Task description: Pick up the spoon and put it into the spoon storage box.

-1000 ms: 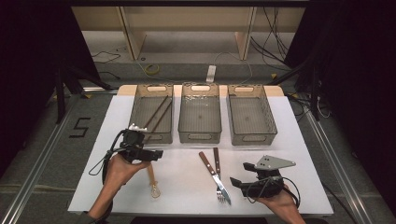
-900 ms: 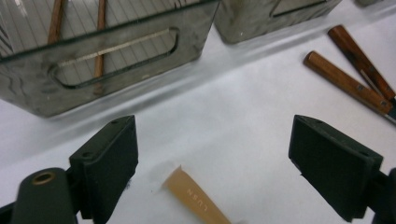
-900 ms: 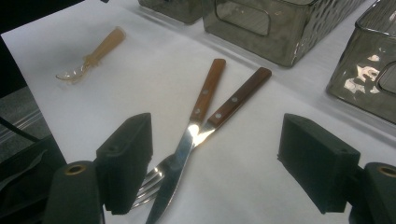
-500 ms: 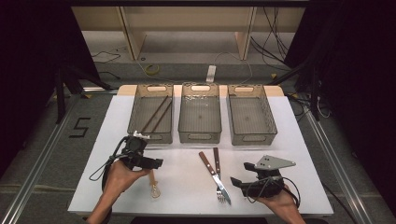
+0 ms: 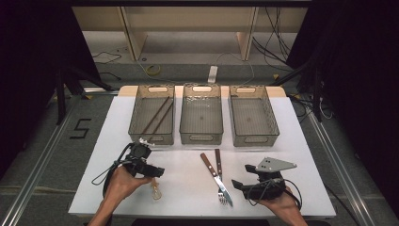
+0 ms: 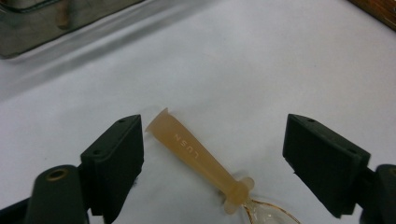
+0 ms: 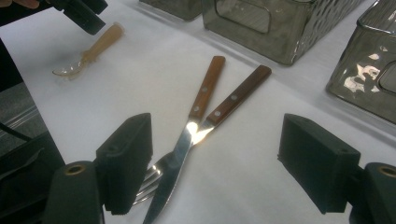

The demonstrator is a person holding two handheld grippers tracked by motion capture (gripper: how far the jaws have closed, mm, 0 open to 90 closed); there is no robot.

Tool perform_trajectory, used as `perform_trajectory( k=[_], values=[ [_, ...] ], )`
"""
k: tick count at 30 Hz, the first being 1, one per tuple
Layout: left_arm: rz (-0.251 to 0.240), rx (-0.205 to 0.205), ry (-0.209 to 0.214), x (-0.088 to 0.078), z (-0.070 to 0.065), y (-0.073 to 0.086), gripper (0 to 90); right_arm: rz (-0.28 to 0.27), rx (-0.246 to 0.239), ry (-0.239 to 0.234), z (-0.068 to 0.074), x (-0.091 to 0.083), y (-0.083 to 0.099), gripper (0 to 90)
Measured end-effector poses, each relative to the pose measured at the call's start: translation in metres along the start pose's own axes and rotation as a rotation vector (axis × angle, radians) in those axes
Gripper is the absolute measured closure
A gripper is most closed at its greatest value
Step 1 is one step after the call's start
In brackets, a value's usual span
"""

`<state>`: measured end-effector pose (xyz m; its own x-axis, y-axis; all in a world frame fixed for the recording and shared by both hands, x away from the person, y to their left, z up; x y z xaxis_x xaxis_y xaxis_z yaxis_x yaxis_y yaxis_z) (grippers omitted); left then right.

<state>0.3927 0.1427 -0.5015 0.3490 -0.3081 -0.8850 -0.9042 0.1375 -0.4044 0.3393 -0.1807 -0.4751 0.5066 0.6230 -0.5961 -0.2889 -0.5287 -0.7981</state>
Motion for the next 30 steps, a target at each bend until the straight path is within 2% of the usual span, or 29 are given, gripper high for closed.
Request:
perform_trajectory(
  k=[3, 11, 16, 19, 24, 26, 30],
  values=[
    [0.015, 0.003, 0.008, 0.000, 0.000, 0.003, 24.2, 0.004, -0.001, 0.002, 0.001, -0.001, 0.000, 26.7],
    [0.062, 0.001, -0.054, 0.010, 0.011, 0.010, 30.3, 0.010, -0.012, 0.001, 0.003, 0.000, 0.000, 26.7],
    [0.095, -0.007, -0.032, 0.016, 0.013, 0.013, 32.4, 0.012, -0.014, 0.001, 0.003, 0.001, 0.000, 26.9],
    [0.110, 0.008, -0.031, 0.021, 0.010, 0.014, 34.4, 0.014, -0.013, 0.000, 0.003, 0.001, 0.000, 26.9],
    [0.116, 0.045, -0.061, 0.026, 0.008, 0.014, 44.8, 0.016, -0.013, -0.003, 0.003, 0.002, 0.000, 27.3],
    [0.120, 0.059, -0.074, 0.026, 0.008, 0.013, 46.3, 0.015, -0.015, -0.003, 0.004, 0.002, 0.000, 27.4],
    [0.109, 0.075, -0.098, 0.026, 0.010, 0.013, 53.0, 0.017, -0.014, -0.003, 0.004, 0.002, 0.000, 27.5]
  ],
)
Point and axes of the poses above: each handheld gripper's, and its own axes: x roughly forward along the jaws, y roughly out of its underside, z roughly to its left, the point moved 7 cm from there along x, roughly forward along the jaws, and after that the axes turned 14 degrees about -x, right-handed, at the moved point
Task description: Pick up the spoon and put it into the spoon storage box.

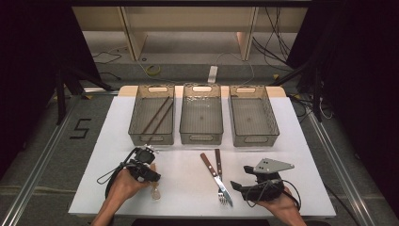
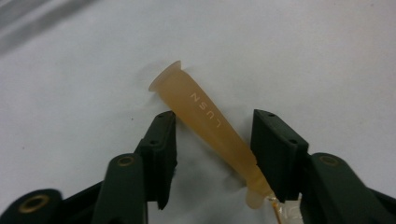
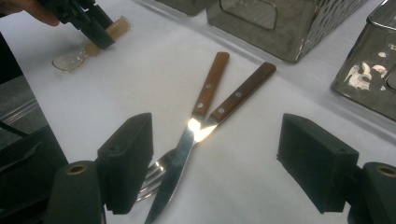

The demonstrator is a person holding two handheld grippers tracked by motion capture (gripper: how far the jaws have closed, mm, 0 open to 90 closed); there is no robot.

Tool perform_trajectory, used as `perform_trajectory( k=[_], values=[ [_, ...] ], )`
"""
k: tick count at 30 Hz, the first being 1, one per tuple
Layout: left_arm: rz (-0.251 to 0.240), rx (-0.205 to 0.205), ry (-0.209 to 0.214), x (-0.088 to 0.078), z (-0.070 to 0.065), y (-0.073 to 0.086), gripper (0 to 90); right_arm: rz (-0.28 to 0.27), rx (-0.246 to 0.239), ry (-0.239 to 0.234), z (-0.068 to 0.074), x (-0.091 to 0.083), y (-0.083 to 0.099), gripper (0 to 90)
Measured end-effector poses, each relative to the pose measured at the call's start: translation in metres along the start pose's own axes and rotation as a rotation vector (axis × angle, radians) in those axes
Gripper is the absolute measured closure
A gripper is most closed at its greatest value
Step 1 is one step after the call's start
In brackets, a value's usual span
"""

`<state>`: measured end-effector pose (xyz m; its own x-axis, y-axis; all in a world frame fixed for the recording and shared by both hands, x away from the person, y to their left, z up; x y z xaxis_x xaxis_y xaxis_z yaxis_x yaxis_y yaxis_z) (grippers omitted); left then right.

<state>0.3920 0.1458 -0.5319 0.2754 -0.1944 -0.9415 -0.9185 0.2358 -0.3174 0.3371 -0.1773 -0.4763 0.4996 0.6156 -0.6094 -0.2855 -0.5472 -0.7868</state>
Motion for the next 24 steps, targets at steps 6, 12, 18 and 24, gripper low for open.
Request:
perform_trajectory(
  k=[6, 12, 18, 24],
  values=[
    [0.006, 0.020, 0.004, -0.0008, -0.0030, 0.0007, 68.0, 0.005, -0.002, 0.000, 0.0004, 0.0003, 0.0002, 27.7],
    [0.010, 0.029, 0.015, -0.0007, -0.0047, 0.0006, 75.0, 0.004, -0.002, 0.000, 0.0000, 0.0001, 0.0003, 27.8],
    [0.012, 0.033, 0.026, -0.0012, -0.0037, 0.0006, 75.7, 0.004, -0.002, -0.002, 0.0006, -0.0002, 0.0000, 27.9],
    [0.011, 0.038, 0.041, -0.0021, -0.0039, 0.0007, 76.0, -0.001, -0.002, 0.001, -0.0004, -0.0014, -0.0002, 28.1]
  ],
)
Point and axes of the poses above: each handheld gripper's, and its own axes: x roughly forward along the jaws, y roughly out of its underside, z roughly to its left, the point moved 7 cm from there along x, roughly forward along the jaws, and after that the axes turned 14 degrees about -x, right-handed, at the moved point
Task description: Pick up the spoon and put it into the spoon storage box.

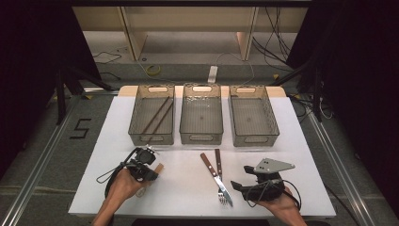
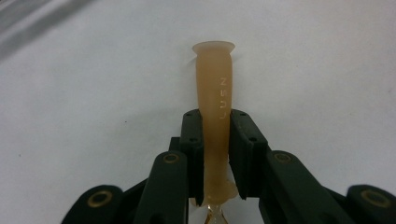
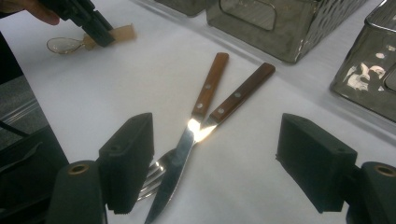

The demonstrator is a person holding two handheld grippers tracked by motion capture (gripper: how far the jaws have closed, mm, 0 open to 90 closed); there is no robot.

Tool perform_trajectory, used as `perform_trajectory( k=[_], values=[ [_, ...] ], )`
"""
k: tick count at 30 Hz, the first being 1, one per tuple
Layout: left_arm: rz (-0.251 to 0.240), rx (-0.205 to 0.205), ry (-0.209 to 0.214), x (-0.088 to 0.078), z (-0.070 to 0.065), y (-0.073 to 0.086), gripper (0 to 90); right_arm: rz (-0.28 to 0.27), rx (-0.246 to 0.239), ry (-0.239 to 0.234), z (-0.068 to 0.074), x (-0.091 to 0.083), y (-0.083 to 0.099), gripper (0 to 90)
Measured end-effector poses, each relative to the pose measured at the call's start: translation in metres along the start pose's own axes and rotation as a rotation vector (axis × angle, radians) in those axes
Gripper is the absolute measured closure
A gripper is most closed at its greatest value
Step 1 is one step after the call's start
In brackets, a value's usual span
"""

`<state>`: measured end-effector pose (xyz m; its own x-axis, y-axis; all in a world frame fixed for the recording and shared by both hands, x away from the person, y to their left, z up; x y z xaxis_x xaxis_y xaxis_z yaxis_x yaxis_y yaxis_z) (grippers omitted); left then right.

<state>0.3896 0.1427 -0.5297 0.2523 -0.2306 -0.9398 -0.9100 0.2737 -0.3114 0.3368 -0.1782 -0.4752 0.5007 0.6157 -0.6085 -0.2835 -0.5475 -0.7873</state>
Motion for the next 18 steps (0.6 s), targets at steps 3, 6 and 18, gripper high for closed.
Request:
perform_trajectory(
  k=[3, 6, 18],
  values=[
    [-0.012, 0.005, 0.012, -0.003, -0.001, -0.001, 76.1, 0.001, 0.001, 0.003, 0.000, 0.000, 0.000, 28.3],
    [-0.020, 0.010, 0.017, -0.005, -0.001, -0.002, 76.2, 0.001, 0.002, 0.002, 0.000, 0.000, 0.000, 28.4],
    [-0.088, 0.023, 0.071, -0.025, -0.007, -0.009, 76.5, 0.000, 0.004, 0.000, -0.001, 0.000, 0.000, 28.6]
  ],
)
Point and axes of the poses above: each handheld gripper's, and its own axes: x roughly forward along the jaws, y roughly out of its underside, z roughly to its left, the point moved 7 cm from there along x, roughly forward along the jaws, and after that the axes turned 14 degrees about -x, right-handed, at the moved point
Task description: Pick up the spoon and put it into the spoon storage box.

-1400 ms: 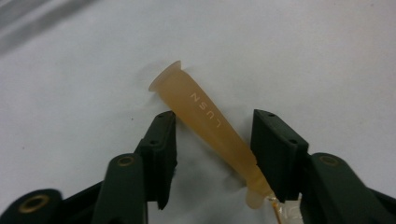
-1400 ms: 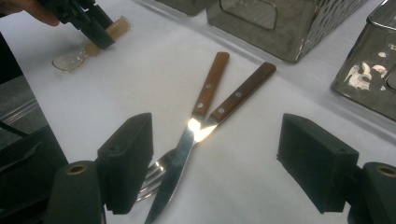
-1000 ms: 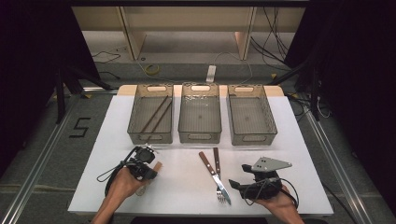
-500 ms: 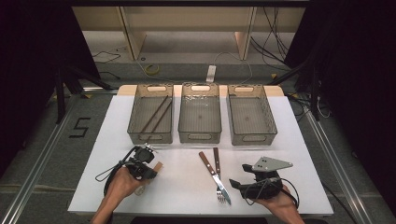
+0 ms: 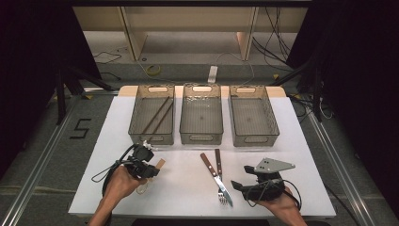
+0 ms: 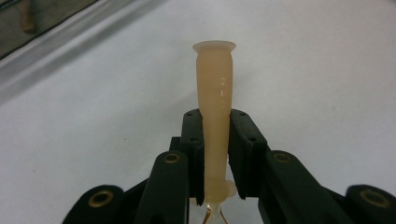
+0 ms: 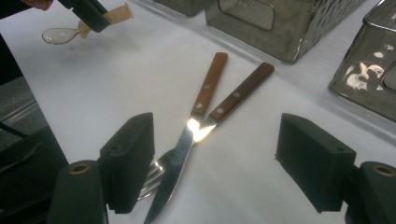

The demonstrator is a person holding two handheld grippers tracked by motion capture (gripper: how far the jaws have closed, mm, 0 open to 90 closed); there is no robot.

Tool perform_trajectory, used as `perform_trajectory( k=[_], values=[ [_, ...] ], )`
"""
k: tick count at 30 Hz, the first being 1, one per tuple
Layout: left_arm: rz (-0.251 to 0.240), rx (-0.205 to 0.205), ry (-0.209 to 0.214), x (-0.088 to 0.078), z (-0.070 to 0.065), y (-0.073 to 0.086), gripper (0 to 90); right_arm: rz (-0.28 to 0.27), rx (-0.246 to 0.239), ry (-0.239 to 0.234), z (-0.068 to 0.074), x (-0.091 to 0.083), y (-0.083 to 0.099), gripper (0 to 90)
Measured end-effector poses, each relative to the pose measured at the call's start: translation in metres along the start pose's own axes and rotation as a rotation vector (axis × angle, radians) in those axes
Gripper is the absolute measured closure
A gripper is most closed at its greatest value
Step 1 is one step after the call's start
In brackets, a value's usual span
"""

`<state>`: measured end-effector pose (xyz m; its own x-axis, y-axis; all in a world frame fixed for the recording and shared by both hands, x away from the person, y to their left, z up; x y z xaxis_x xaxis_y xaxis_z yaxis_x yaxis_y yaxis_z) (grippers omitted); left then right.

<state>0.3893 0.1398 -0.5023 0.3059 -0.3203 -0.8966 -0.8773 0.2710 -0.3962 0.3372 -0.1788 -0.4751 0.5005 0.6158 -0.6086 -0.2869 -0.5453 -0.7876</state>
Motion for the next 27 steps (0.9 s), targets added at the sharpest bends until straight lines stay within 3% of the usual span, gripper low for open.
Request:
perform_trajectory(
  k=[5, 10, 18, 27],
  values=[
    [-0.038, -0.005, 0.034, -0.007, -0.002, -0.006, 76.5, 0.000, 0.001, 0.000, 0.000, 0.000, 0.000, 28.5],
    [-0.087, -0.001, 0.037, -0.016, -0.003, -0.017, 76.5, -0.001, 0.002, 0.002, -0.001, 0.000, 0.000, 28.5],
    [-0.120, 0.002, 0.084, -0.019, -0.007, -0.038, 76.4, -0.007, 0.010, 0.006, -0.003, 0.000, 0.000, 28.6],
    [-0.160, 0.033, 0.089, -0.023, -0.016, -0.067, 76.3, -0.004, 0.017, 0.004, -0.003, 0.001, 0.001, 28.3]
  ],
)
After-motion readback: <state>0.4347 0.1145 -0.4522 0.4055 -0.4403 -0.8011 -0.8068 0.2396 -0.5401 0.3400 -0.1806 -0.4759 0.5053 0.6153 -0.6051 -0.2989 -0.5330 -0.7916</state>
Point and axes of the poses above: each handheld gripper's, and its own axes: x roughly forward along the jaws, y roughly out of its underside, z roughly to its left, the point moved 7 cm from there along x, roughly forward along the jaws, and after that the axes turned 14 degrees about -x, right-handed, at the moved point
